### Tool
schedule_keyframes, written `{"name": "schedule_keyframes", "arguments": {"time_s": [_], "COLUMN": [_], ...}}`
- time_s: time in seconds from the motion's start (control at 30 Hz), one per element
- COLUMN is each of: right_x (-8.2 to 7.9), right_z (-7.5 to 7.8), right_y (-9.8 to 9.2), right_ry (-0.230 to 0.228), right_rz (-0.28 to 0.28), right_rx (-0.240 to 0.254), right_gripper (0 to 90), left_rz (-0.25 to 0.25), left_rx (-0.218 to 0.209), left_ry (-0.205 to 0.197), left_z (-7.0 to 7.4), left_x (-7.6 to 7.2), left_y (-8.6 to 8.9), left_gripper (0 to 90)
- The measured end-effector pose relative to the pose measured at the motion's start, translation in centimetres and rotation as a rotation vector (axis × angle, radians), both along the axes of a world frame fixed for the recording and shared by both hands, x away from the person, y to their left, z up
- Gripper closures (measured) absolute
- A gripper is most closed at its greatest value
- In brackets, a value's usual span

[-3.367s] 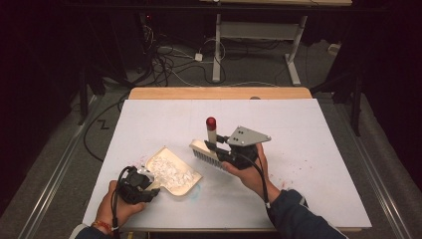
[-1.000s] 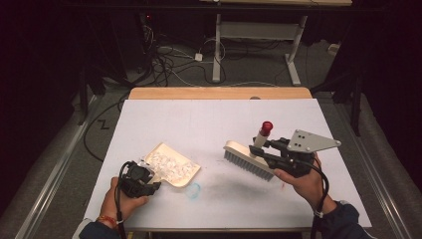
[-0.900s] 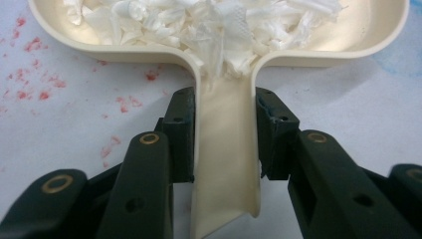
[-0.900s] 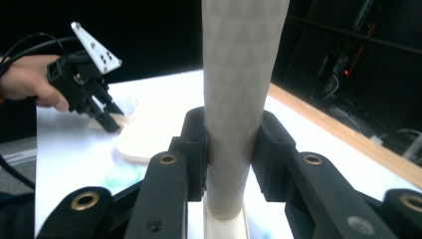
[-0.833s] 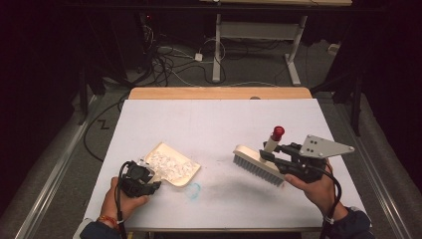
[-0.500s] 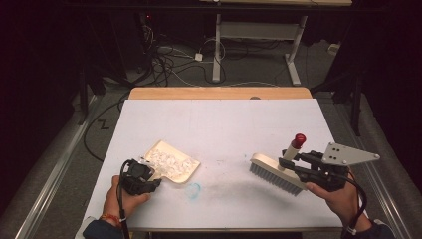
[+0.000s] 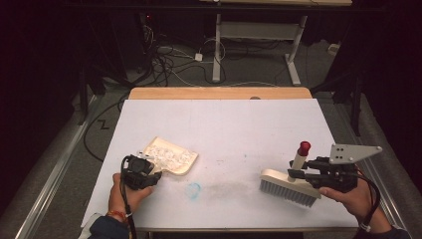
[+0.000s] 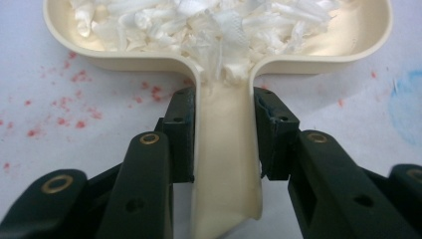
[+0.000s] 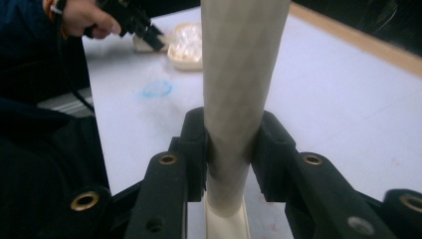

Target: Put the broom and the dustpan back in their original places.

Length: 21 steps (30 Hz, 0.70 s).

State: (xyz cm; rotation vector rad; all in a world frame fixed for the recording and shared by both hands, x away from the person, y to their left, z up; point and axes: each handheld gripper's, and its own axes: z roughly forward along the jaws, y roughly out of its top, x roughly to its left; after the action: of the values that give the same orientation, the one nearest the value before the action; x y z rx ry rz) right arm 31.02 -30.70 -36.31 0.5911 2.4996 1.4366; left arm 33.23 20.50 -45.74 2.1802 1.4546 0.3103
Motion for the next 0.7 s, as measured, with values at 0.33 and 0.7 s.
{"name": "schedule_keyframes", "arguments": {"time_s": [0.33,0.7], "right_x": [3.8,7.3], "right_z": [-1.2,-1.9], "right_y": [0.7,1.5], "right_ry": [0.1,0.089], "right_rz": [0.023,-0.133], "right_rx": [0.001,-0.029], "right_gripper": [70.5,62.8], "left_rz": [0.097,0.027], "left_rx": [-0.021,-0.022], "left_ry": [-0.005,-0.006], "left_z": [-0.8,-0.6], "left_x": [1.2,-0.1], "left_y": [-0.5,-1.8], "left_gripper": [62.1,46.5]}}
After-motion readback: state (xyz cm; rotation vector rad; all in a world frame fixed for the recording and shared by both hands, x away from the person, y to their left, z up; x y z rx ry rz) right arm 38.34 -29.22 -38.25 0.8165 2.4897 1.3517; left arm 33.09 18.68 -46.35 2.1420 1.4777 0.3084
